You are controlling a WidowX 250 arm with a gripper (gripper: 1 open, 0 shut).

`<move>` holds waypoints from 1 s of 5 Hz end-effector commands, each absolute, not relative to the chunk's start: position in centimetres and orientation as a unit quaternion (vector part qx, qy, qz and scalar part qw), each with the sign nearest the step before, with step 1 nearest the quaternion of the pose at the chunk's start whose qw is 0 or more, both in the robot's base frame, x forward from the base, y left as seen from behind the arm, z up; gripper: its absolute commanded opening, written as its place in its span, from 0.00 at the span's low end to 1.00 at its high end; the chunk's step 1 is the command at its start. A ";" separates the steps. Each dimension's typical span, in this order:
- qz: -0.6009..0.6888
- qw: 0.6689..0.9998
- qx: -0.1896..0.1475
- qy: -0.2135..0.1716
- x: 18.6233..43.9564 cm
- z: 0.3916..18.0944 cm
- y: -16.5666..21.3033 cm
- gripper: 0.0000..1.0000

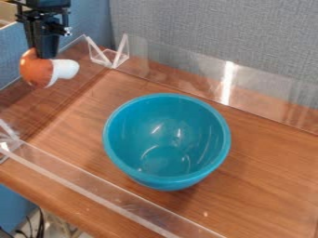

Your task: Remove the mushroom from inside the blue bowl and put it on the table

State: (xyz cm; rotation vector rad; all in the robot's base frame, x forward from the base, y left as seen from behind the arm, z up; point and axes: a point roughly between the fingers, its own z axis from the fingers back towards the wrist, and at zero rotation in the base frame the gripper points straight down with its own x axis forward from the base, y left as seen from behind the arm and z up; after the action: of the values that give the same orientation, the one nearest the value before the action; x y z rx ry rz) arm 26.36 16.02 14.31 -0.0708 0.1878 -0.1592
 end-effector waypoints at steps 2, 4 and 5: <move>-0.097 0.991 -0.024 0.085 27.0 13.2 14.0 0.00; -0.088 0.991 -0.026 0.101 26.6 9.9 13.2 0.00; -0.086 0.990 -0.024 0.107 26.7 9.9 13.4 0.00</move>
State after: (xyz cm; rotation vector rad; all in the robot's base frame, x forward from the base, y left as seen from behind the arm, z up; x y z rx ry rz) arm 25.94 13.31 8.41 -0.0779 0.2610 -0.1636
